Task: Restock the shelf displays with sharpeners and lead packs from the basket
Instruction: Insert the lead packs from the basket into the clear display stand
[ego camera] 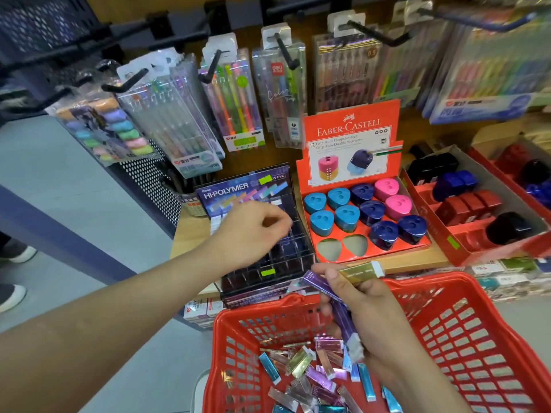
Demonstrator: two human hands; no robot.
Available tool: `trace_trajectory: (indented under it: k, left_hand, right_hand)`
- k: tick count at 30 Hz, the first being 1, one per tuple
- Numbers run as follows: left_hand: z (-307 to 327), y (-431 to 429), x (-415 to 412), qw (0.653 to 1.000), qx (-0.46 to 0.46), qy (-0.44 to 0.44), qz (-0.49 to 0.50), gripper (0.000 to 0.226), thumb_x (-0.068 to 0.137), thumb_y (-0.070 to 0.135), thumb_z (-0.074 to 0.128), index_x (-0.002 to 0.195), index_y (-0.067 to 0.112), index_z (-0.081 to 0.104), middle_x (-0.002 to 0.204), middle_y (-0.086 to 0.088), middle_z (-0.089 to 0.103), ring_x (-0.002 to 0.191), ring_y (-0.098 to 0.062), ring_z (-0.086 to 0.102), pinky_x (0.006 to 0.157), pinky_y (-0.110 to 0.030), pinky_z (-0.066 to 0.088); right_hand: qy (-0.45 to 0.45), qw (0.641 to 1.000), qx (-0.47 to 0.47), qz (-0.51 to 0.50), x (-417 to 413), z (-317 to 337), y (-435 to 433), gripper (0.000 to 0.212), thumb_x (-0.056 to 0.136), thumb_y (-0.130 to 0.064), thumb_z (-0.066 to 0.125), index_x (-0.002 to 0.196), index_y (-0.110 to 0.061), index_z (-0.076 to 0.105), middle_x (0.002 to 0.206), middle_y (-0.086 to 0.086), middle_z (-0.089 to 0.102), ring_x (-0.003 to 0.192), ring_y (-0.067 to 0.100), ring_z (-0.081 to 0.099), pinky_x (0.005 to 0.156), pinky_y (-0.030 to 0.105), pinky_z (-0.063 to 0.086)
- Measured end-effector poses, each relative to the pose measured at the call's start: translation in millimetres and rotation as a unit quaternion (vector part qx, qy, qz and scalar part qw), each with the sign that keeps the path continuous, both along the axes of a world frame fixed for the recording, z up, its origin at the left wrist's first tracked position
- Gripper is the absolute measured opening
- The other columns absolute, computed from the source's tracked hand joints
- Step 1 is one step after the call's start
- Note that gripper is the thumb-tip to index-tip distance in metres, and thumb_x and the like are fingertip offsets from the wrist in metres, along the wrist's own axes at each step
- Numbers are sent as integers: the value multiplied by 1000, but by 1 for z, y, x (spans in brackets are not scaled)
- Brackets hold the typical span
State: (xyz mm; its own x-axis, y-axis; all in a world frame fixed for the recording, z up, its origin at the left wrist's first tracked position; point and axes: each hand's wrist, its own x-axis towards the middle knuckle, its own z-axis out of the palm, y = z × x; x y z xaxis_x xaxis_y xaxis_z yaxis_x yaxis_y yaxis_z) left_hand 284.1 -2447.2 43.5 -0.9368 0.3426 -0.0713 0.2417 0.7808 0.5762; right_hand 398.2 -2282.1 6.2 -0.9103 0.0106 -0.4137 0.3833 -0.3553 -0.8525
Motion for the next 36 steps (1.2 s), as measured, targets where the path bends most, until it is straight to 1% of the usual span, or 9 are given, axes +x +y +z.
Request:
trace_trajectory:
  k: [1, 3, 11, 13, 16, 20, 23, 27, 36]
  left_hand:
    - [5, 8, 10, 991, 76, -113, -8, 16, 92, 29, 60, 98, 21, 73, 79, 6, 70, 70, -4, 61, 74, -29, 55]
    - [7, 17, 26, 969, 126, -209, -40, 14, 86, 26, 68, 98, 23, 73, 83, 2, 73, 74, -7, 65, 72, -26, 56]
    - [12, 7, 34, 947, 166, -264, -77, 37, 84, 11, 71, 117, 28, 66, 74, -1, 65, 65, -9, 60, 68, -21, 51]
    - [14, 10, 38, 945, 145, -264, -127, 50, 87, 10, 69, 125, 40, 59, 73, -6, 64, 60, -9, 57, 64, -21, 49]
    - [13, 15, 45, 951, 129, -240, -146, 57, 85, 10, 70, 131, 40, 53, 71, -6, 64, 60, -10, 59, 63, -24, 51]
    - [11, 15, 39, 957, 182, -221, -55, 21, 96, 13, 55, 114, 20, 63, 71, 5, 68, 64, -11, 65, 71, -34, 59]
    - [7, 6, 11, 979, 172, -106, 33, 18, 96, 17, 55, 101, 27, 69, 70, 15, 65, 63, -9, 63, 81, -46, 57]
    - [11, 3, -25, 990, 100, 46, 88, 17, 90, 18, 65, 102, 27, 72, 83, 11, 65, 61, 2, 57, 58, -11, 46]
    - [-8, 8, -46, 986, -51, 128, 93, 19, 86, 23, 70, 104, 19, 73, 98, 0, 71, 90, -13, 64, 87, -32, 53]
  right_hand:
    - [1, 1000, 6, -6, -1, 2, 0, 22, 93, -25, 58, 93, -15, 78, 61, 11, 57, 50, 14, 50, 40, 25, 41]
    - [-4, 1000, 15, -25, -3, 6, -1, 26, 94, -27, 57, 84, -15, 78, 58, 12, 58, 47, 15, 50, 39, 26, 41]
    - [-75, 988, -65, -118, -8, 17, -1, 27, 93, -36, 59, 87, -17, 77, 56, 12, 56, 39, 17, 44, 36, 23, 36]
    - [-85, 986, -76, -119, -9, 16, -2, 35, 92, -36, 60, 66, -16, 74, 57, 14, 55, 40, 19, 43, 38, 23, 34]
    - [-105, 984, -78, -123, -13, 15, -4, 45, 89, -36, 63, 53, -10, 66, 56, 14, 53, 41, 21, 41, 43, 26, 32]
    - [-81, 983, -117, -118, -17, 15, -2, 30, 84, -31, 65, 91, -2, 72, 64, 11, 59, 46, 17, 48, 36, 22, 37]
    - [-61, 987, -118, -87, -17, 10, 5, 38, 85, -31, 58, 105, -1, 71, 71, 13, 61, 53, 17, 53, 34, 23, 36]
    - [-65, 992, -99, -52, -14, 4, 10, 33, 97, -27, 48, 105, -6, 73, 71, 14, 62, 55, 19, 53, 36, 24, 35]
    - [-25, 999, -40, 5, -8, -5, 19, 26, 91, -32, 55, 101, -23, 76, 74, 16, 65, 60, 25, 57, 44, 29, 39]
